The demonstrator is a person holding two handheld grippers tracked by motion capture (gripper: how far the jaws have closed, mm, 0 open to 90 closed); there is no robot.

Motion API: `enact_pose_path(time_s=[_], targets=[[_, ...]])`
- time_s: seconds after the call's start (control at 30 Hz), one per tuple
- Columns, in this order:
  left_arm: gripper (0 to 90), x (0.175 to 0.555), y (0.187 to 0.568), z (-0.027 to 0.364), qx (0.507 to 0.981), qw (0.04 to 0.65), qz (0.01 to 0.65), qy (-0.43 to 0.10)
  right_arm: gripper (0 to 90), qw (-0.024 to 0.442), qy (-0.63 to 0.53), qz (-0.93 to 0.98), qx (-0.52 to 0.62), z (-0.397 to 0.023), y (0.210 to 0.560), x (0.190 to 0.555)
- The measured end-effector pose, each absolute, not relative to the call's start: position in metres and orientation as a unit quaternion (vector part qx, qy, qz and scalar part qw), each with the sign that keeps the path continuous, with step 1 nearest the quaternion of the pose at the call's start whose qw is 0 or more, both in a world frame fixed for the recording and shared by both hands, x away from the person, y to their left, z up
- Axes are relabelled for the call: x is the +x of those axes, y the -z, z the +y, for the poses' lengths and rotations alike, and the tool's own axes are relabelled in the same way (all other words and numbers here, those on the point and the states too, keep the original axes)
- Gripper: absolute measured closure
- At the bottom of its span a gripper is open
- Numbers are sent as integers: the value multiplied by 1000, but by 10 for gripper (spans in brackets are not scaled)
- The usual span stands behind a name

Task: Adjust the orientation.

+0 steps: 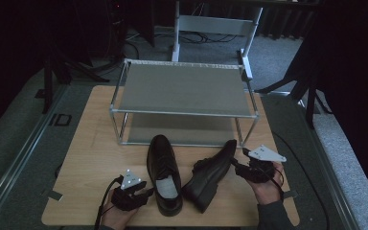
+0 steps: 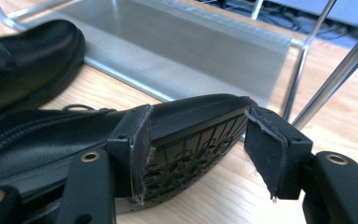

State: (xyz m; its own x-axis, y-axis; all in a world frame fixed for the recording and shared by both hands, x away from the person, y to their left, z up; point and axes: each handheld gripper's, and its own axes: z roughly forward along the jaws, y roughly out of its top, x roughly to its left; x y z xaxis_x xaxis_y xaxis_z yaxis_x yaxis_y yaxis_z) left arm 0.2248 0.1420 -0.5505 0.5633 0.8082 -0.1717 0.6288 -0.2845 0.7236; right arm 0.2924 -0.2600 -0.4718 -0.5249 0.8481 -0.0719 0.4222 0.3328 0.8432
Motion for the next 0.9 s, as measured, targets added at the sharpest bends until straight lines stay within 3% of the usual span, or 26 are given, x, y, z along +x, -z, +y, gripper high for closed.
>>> enact_pose_path(time_s=[0.47,0.9], targets=[[570,225,550,142,796,387,449,-118,458,243,-408,776,415,-261,470,293],[566,225,550,141,797,388,449,-118,502,231,-386,771,452,-311,484,261]])
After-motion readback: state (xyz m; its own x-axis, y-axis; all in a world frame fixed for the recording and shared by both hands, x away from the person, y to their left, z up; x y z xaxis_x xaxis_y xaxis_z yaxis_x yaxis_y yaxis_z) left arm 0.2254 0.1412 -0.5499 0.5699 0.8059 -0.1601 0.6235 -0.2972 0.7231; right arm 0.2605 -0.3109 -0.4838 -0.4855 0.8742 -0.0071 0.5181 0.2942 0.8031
